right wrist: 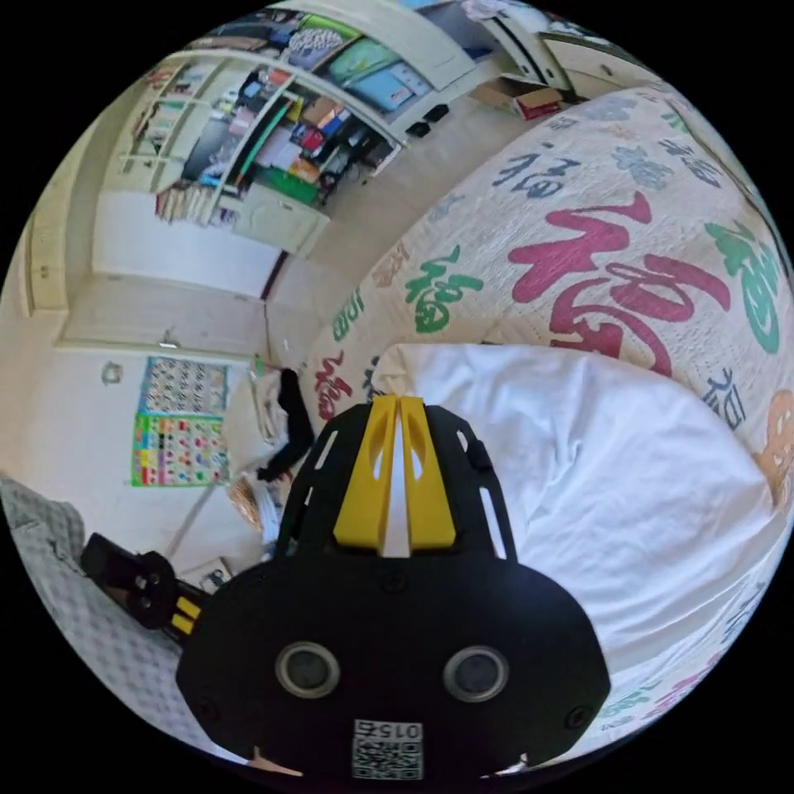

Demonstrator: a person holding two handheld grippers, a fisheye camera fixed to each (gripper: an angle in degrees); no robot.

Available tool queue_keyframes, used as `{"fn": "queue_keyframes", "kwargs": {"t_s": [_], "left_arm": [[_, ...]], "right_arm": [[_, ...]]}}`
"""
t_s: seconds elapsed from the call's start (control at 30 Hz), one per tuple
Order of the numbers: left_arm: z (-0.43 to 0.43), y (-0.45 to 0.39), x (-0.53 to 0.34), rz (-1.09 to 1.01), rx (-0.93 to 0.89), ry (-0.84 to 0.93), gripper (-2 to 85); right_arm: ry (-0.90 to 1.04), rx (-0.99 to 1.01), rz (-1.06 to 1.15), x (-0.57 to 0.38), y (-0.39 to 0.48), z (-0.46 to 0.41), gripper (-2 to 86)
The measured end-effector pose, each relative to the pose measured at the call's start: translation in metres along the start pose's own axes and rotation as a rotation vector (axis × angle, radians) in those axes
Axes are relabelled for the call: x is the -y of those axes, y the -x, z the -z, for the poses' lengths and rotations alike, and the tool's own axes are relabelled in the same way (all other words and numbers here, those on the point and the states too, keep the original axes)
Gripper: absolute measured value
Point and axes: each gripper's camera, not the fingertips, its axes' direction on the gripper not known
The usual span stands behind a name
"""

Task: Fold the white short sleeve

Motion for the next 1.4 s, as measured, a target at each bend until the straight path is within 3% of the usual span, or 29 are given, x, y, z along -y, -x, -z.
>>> {"fn": "queue_keyframes", "kwargs": {"t_s": [0.2, 0.37, 0.5, 0.63, 0.7, 0.77, 0.8, 0.87, 0.97, 1.17, 1.27, 1.4], "left_arm": [[-0.026, -0.033, 0.046, -0.180, -0.109, -0.061, -0.9], [-0.108, -0.070, 0.103, -0.289, -0.212, -0.101, -0.8], [-0.187, -0.099, 0.137, -0.365, -0.242, -0.085, -0.4], [-0.279, -0.114, 0.174, -0.445, -0.289, 0.079, 2.0], [-0.286, -0.111, 0.186, -0.472, -0.325, 0.114, 4.3], [-0.248, -0.099, 0.204, -0.561, -0.383, 0.025, 4.9], [-0.235, -0.095, 0.211, -0.591, -0.380, -0.003, 5.0], [-0.190, -0.071, 0.255, -0.620, -0.199, -0.097, 6.8], [-0.182, -0.036, 0.331, -0.642, 0.079, -0.040, 11.3], [-0.259, -0.014, 0.435, -0.644, 0.042, 0.327, 7.6], [-0.284, -0.019, 0.456, -0.637, 0.037, 0.429, 1.9], [-0.276, -0.030, 0.470, -0.687, 0.047, 0.409, 0.8]], "right_arm": [[-0.153, 0.080, -0.051, -0.044, -0.051, 0.116, -0.3], [-0.238, -0.041, -0.134, -0.112, -0.151, 0.196, -0.2], [-0.255, -0.150, -0.248, -0.154, -0.229, 0.219, 0.2], [-0.280, -0.152, -0.312, -0.190, -0.287, 0.223, 3.1], [-0.275, -0.137, -0.389, -0.204, -0.302, 0.225, 6.1], [-0.366, -0.099, -0.376, -0.237, -0.300, 0.238, 7.9], [-0.383, -0.089, -0.374, -0.247, -0.298, 0.240, 8.3], [-0.400, -0.065, -0.382, -0.289, -0.290, 0.241, 10.0], [-0.331, -0.101, -0.455, -0.336, -0.279, 0.221, 11.1], [-0.165, -0.079, -0.562, -0.388, -0.283, 0.175, 10.7], [-0.154, -0.155, -0.598, -0.399, -0.291, 0.175, 4.2], [-0.159, -0.170, -0.599, -0.410, -0.301, 0.186, 1.4]]}}
